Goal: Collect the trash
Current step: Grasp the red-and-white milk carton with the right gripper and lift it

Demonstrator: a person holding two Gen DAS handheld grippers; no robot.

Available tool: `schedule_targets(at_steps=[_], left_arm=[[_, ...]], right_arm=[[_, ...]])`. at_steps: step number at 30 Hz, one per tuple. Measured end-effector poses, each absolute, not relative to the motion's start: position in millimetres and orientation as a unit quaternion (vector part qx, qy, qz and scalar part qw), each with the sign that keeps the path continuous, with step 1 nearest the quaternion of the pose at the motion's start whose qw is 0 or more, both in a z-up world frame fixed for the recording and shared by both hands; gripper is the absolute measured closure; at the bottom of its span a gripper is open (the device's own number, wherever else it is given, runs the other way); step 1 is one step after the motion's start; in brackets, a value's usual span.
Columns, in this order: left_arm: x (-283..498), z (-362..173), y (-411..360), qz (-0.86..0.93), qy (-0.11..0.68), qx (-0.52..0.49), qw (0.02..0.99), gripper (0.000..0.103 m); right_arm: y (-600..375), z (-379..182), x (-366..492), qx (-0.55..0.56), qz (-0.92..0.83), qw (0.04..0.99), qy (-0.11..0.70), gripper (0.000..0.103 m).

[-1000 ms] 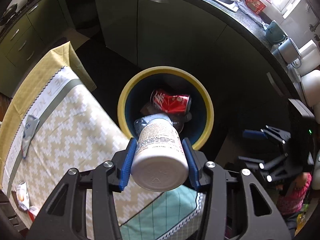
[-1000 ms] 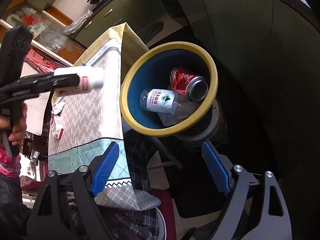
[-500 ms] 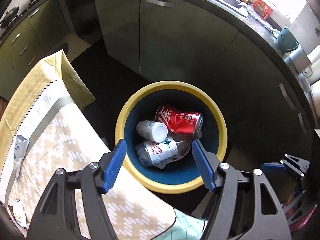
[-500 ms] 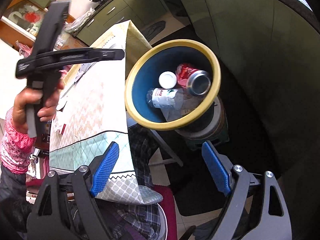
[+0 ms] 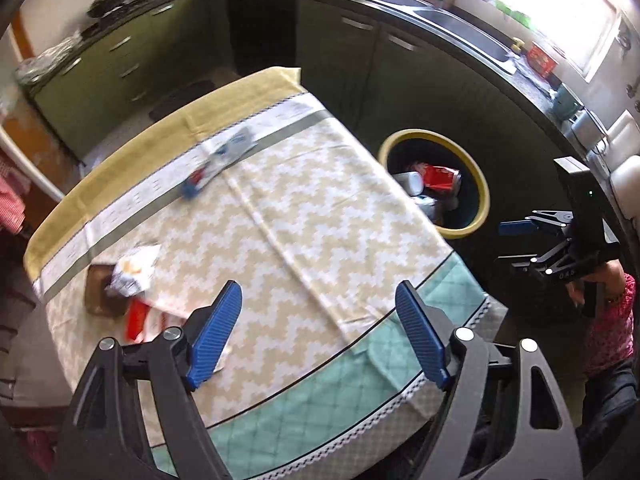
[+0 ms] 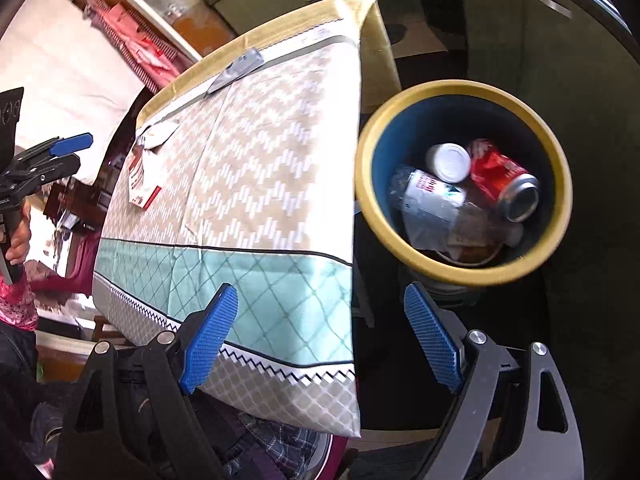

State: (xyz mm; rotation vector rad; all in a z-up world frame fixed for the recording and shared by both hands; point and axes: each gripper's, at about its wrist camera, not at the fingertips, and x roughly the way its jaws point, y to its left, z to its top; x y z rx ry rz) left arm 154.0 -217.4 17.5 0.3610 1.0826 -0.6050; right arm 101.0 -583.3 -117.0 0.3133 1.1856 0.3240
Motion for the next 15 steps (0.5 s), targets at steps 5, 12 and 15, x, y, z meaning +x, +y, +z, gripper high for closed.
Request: schedule_targets(at_steps=[5,12,15], left_arm=[[145.5,19.2,-113.5,-0.203,0.498,0.127,0.833,0.025],[128.7,1.2,-24.7,-0.165,0.507,0.05,0.844,0.025],[121.8,-9.0,-2.2,-0.156,0.507,0.034,0.847,0.024]], right_arm=[[-500.0,-117.4,134.1,0.064,0.21,0.794,0.567,0.018],[-360.5,-105.3,179.3,-0.038,0.297,0.787,0.54,0.018],[-308.9,-102.9,191.8,-0.095,0.313,0.793,0.514,0.018]])
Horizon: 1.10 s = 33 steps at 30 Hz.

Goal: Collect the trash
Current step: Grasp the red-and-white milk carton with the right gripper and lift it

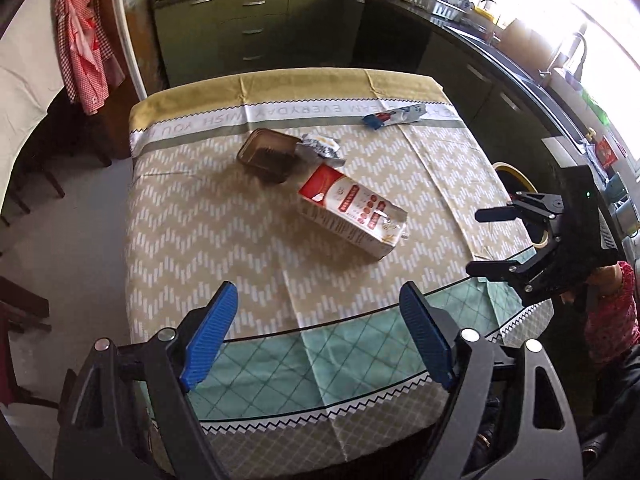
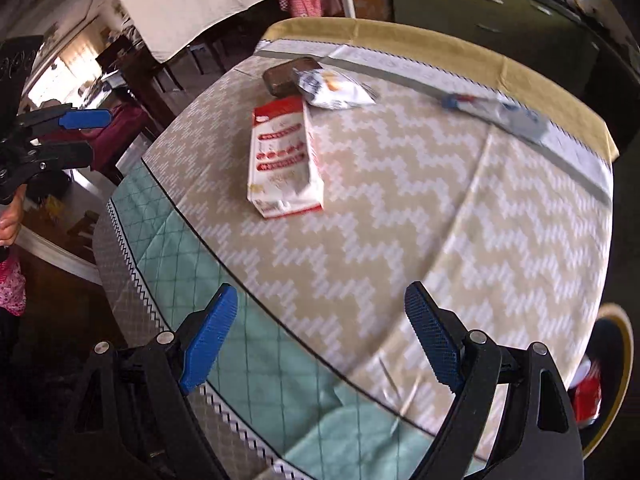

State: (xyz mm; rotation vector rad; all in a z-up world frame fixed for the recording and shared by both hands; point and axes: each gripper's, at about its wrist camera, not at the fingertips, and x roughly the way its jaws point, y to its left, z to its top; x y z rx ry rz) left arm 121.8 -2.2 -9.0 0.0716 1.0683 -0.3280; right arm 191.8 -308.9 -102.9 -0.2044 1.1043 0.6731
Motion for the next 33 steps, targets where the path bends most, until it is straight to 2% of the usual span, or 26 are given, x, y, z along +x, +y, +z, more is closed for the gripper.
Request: schedule_targets(at_steps=[6,12,15,17,21,23,33], left_arm=[[121.3,-35.6,26.8,-0.149,0.529,0.004,0.835,0.024],[122.0,-50.1,38.8,-0.157,0.538,-0.004,0.828,0.024],[123.1,-54.8,41.4,-0.162,0.542,-0.007,0.825,0.024],[123.8,-57.3,42.5,-0.164,0.544,-0.008,0.823,0.024],[124.9,-61.0,42.9,-0.167,0.548,-0.008,0.82,0.024],[125.1,-62.6,42.6,-0.169,0.549,-0.006,0.818,0.024],[126.7,-66.4,30.2,-0.176,0.555,0.003,0.813,0.024]], right_arm=[[-249.5,-109.1,218.8,-0.15,0.318,0.797,0.491,0.016],[-218.6,-127.7,240.6,-0.163,0.314,0.786,0.508,0.016],[-210.4,-133.4,247.9,-0.16,0.314,0.78,0.517,0.022],[-203.6,-136.8,252.3,-0.16,0.312,0.777,0.523,0.034],[-199.3,-141.6,260.4,-0.152,0.308,0.773,0.534,0.04],[-198.7,-143.3,264.0,-0.152,0.303,0.775,0.534,0.047],[-227.3,-123.1,229.1,-0.125,0.316,0.775,0.532,0.048]])
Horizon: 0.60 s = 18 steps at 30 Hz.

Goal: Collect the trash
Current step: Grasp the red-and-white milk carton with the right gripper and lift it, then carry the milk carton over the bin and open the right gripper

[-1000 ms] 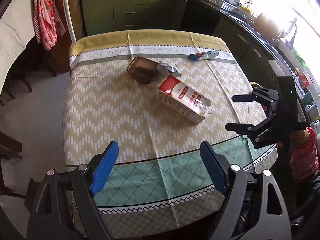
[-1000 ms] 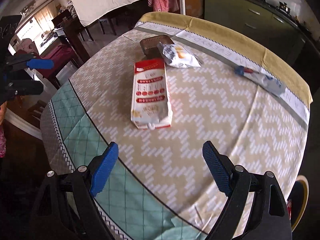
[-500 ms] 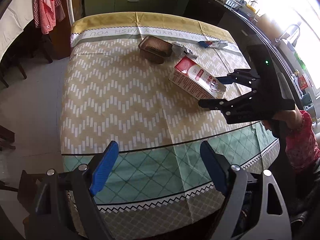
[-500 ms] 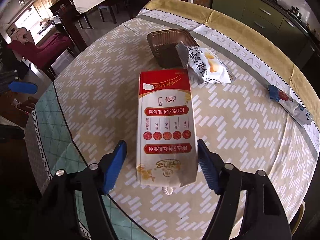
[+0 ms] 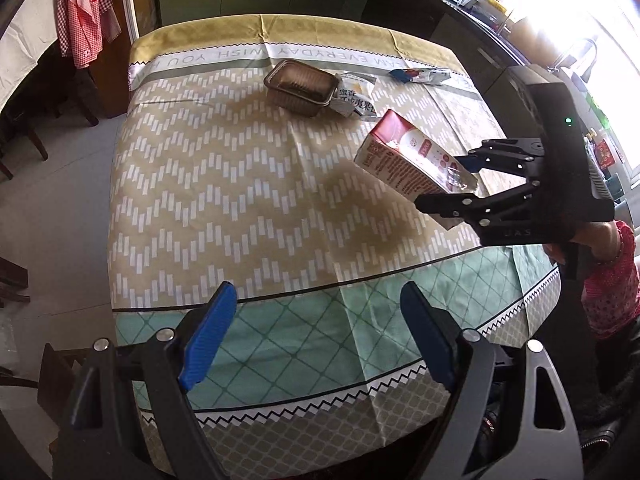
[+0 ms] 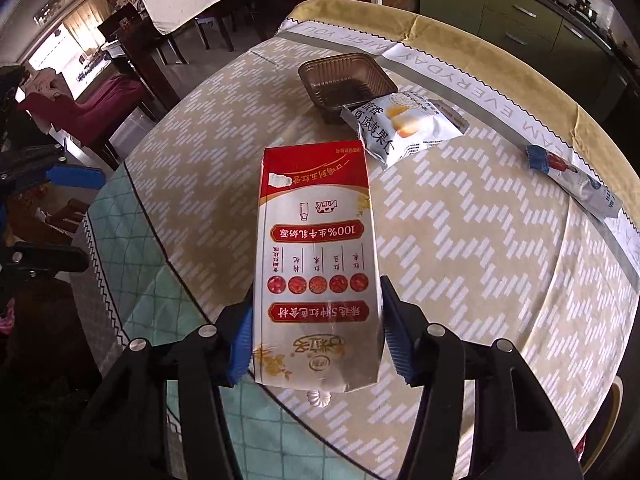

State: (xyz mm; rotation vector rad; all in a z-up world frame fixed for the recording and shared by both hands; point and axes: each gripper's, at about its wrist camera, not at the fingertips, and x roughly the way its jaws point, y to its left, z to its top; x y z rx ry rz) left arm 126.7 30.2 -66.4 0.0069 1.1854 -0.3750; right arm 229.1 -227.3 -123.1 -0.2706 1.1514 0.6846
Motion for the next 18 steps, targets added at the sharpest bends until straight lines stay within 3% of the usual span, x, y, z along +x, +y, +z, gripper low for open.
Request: schedule_targets(at_steps=[11,18], left_arm=[[126.1,-60.5,-22.2,-0.229,0.547,0.035,0.805,0.023],[132.6,-65.4,-48.6,-0.246,0.549,0.05,0.797,0.023]], right_arm=[[-416.8,-77.8,193.4,0.005,0.165,0.849,0.501,0.048],[-575.5,-105.0,187.2,0.084,-0.022,0.853,0.515,0.047]])
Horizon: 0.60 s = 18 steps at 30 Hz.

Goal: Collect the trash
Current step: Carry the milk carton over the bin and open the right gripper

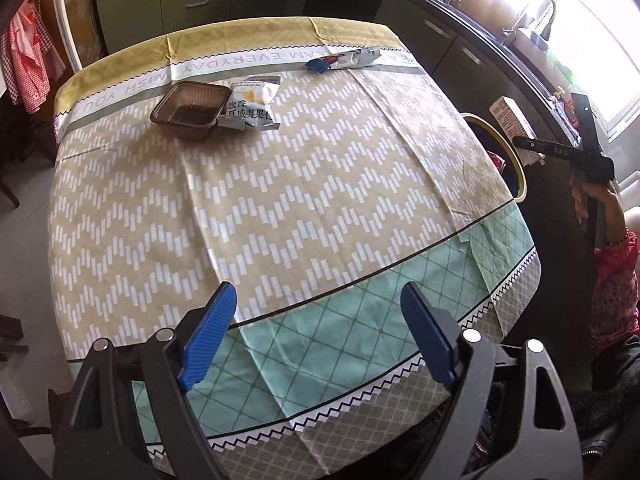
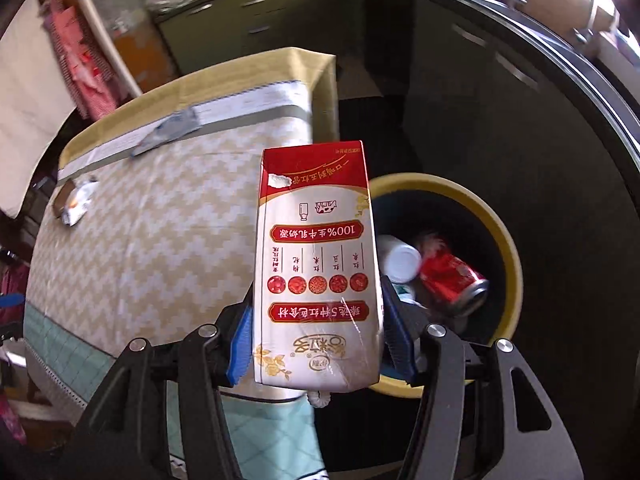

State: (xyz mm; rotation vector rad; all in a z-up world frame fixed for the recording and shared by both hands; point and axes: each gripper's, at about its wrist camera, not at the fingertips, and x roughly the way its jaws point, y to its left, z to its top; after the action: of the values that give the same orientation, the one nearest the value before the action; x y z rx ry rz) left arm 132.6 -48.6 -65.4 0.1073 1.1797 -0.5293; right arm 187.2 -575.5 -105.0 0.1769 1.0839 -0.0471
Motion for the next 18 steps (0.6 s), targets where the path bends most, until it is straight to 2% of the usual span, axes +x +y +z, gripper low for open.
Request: schedule_targets(at_steps=[4,5,7,18], left_arm=[[136.4,-68.3,-54.0,-0.244,0.554,0.053,0.794,0.023],[137.3,-68.4,-54.5,-0.244,0.554,0.054,0.794,0.023],[141.0,-68.3,-54.7,-0.239,0.555,0.056,0.795,0.023],[208.2,-63.3,-77.9,-0.221,0.547,0.084,0.803,0.023]], right_arm=[[-616.9,-136.6,195.9,0.106,-0.062,0.834,0.538,0.046],[-622.2,-142.7,198.5,0.109,-0.07,0.833,0.538,0.034],[-630.8,-147.8,198.1,0.107,-0.102,0.838,0.525,0.025],[-592.0,-143.8,172.6,0.17,-0.029,0.859,0.483,0.024]])
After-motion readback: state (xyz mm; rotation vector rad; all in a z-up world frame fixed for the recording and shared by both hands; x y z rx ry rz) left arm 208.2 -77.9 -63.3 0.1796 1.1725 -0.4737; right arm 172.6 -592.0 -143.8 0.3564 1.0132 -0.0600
